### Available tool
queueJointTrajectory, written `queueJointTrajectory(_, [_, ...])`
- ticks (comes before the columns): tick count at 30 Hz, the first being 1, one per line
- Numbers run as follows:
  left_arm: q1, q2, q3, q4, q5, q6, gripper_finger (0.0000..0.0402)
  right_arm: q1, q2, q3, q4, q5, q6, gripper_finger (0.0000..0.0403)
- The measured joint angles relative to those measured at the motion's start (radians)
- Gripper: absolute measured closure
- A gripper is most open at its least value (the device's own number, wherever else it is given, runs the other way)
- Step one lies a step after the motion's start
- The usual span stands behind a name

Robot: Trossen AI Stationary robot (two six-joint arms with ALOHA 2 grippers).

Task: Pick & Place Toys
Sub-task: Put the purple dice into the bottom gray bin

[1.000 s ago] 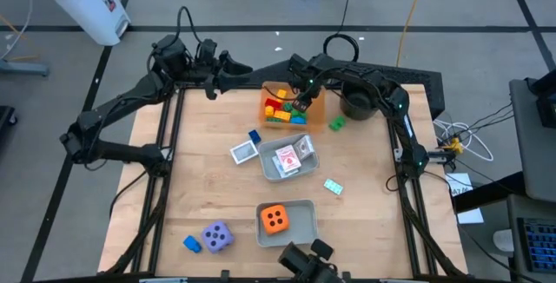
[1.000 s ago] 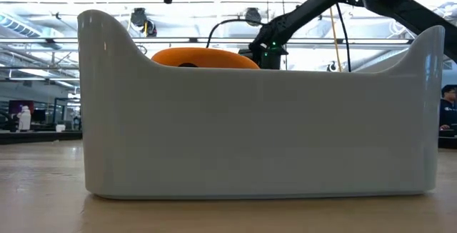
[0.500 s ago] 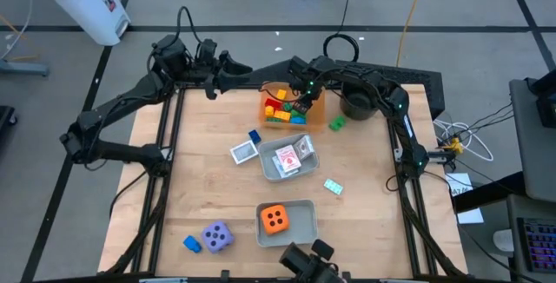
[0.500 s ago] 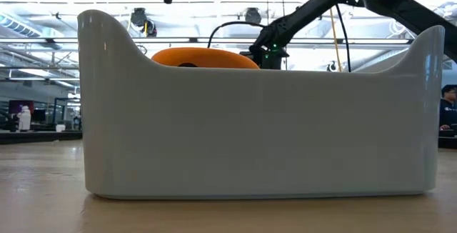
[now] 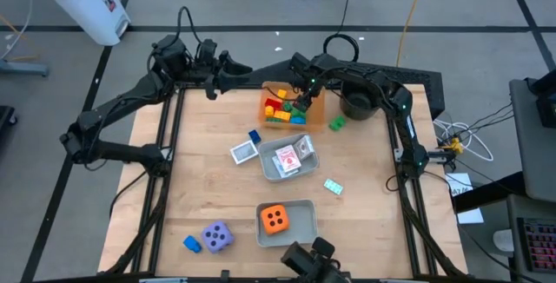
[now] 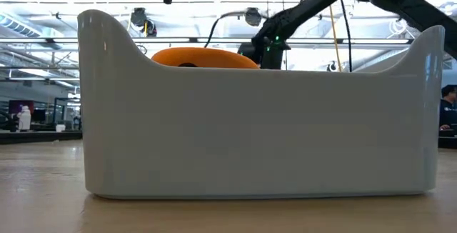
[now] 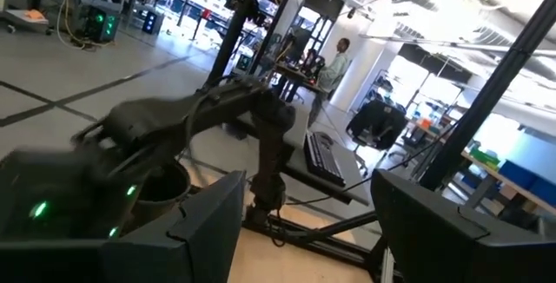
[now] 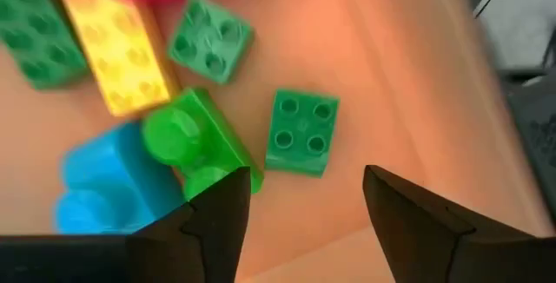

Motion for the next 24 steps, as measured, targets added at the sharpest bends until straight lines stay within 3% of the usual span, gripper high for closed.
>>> queueJointTrajectory(7, [0.0, 0.0, 0.0, -0.147, -0.001, 0.083, 0.0142, 0.002, -0.119, 0.0, 0.082, -0.006, 0.061, 0.0169])
queueJointTrajectory(17, [-0.014, 0.0, 0.0, -0.594, -0.008, 0.253, 0.0142, 0.053, -0.291, 0.001, 0.075, -0.109, 0.125, 0.0165])
queueJointTrajectory(24, [-0.101, 0.0, 0.0, -0.832, -0.189, 0.375, 0.0142, 0.16, -0.368, -0.007, 0.017, -0.104, 0.108, 0.0165])
